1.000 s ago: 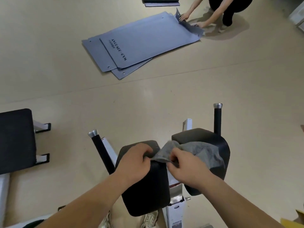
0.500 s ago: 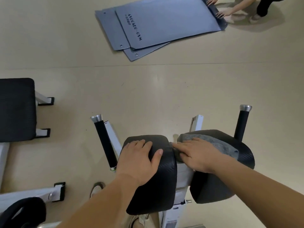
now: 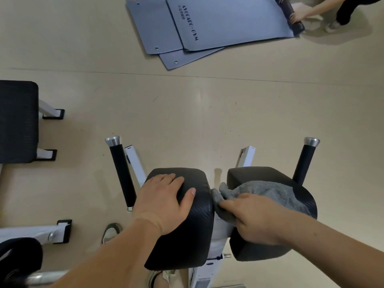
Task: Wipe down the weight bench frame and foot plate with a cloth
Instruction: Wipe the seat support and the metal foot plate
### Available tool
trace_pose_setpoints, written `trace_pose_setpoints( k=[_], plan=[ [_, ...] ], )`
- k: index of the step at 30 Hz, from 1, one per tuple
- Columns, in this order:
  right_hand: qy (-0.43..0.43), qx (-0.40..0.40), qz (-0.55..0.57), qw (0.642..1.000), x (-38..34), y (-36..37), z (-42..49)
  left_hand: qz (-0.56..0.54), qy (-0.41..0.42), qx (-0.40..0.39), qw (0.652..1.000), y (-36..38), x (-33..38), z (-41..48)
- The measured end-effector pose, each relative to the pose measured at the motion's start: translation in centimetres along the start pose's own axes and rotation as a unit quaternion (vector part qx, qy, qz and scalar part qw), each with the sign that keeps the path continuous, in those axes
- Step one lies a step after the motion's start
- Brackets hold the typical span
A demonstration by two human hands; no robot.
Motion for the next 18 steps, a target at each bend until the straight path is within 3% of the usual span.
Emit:
trace_pose_setpoints(
  k=[3,5,10,14,18],
  plan=[
    [-0.04,0.023,-0.015,0.999,0.4,-0.6,2.9,0.002,-0.004,0.005,1.0,-0.2,0.0,-0.1],
    [-0.073,0.035,-0.1,0.992,1.2,0.2,5.2,0.001,-0.004,0.01,1.0,-0.3,0.1,-0.1],
    [0.015,-0.049,-0.147,0.988,3.7,1.5,9.0,0.004,-0.005,0.013,1.0,-0.1,0.0,0.0],
    [0.041,0.021,-0.225,0.973,1.2,2.0,8.1,0.004,-0.006,0.017,1.0,-0.2,0.2,-0.1],
    [0.008,0.092,-0.158,0.983,0.2,2.6,2.3,0.002,-0.005,0.013,1.0,0.0,0.0,0.0]
  ],
)
Point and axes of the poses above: each hand's wrist, its own z-axis towards the middle knuckle, its own y-axis out of the palm, x = y × z, the point moved 6 cm from there along z, towards the middle knuckle, and after that the axes turned 12 degrees about y, right-handed, at the moved point
